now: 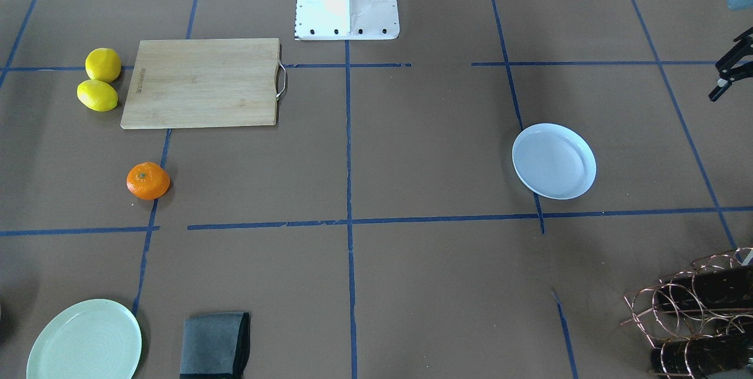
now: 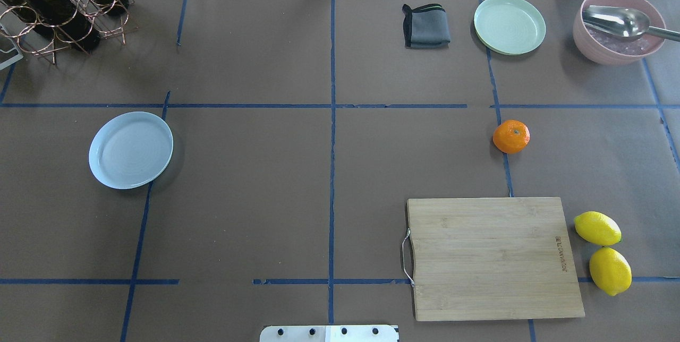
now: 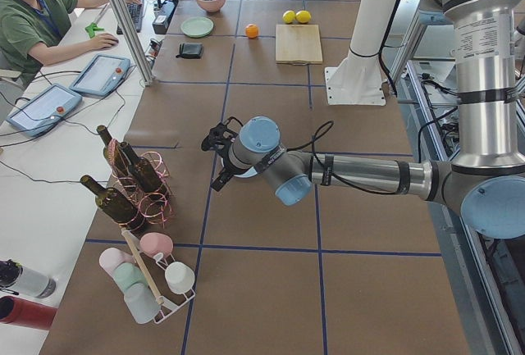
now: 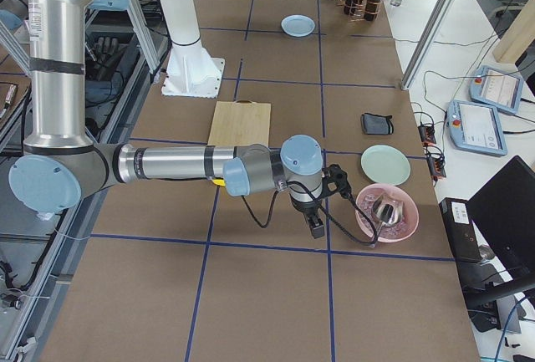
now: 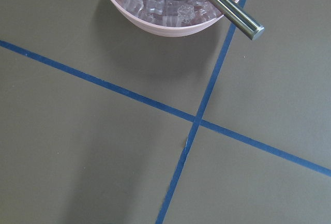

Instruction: Pick orange to plate

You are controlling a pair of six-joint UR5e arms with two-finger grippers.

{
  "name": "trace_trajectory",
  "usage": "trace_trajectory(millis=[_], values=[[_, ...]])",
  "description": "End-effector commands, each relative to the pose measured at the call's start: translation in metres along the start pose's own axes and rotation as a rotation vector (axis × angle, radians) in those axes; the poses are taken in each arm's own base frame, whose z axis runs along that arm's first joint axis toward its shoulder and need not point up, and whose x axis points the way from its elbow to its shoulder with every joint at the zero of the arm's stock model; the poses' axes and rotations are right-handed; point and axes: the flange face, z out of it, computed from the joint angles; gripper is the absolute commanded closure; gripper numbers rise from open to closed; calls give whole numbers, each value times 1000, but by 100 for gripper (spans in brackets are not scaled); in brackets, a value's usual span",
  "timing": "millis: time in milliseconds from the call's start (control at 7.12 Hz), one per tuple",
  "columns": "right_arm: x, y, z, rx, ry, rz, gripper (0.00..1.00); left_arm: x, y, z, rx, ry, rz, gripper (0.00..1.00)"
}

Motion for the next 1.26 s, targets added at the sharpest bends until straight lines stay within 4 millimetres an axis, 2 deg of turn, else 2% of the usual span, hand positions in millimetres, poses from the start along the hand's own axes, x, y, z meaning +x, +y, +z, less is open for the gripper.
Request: trace_trajectory(millis=[0,140,281,421,562,702,983,1124], values=[[1,3,2,-5,-1,1,0,53,19,68,0,-50,-193,0],[1,3,3,-6,-1,3,0,68,30,93,-11,-71,-264,9],[2,5,4,-9,-2,6,0,86,43,119,6,-90,-375,29],[2,5,4,-9,-2,6,0,102,54,143,17,-87,-465,43],[3,6,5,-12,-2,7,0,121,63,164,25,-96,-556,51],[3,6,5,-11,-2,6,0,134,60,184,44,-104,-565,51],[3,7,5,-12,-2,9,0,132,59,207,31,-119,-570,51],[3,7,5,-13,-1,9,0,133,59,208,30,-117,-571,65]])
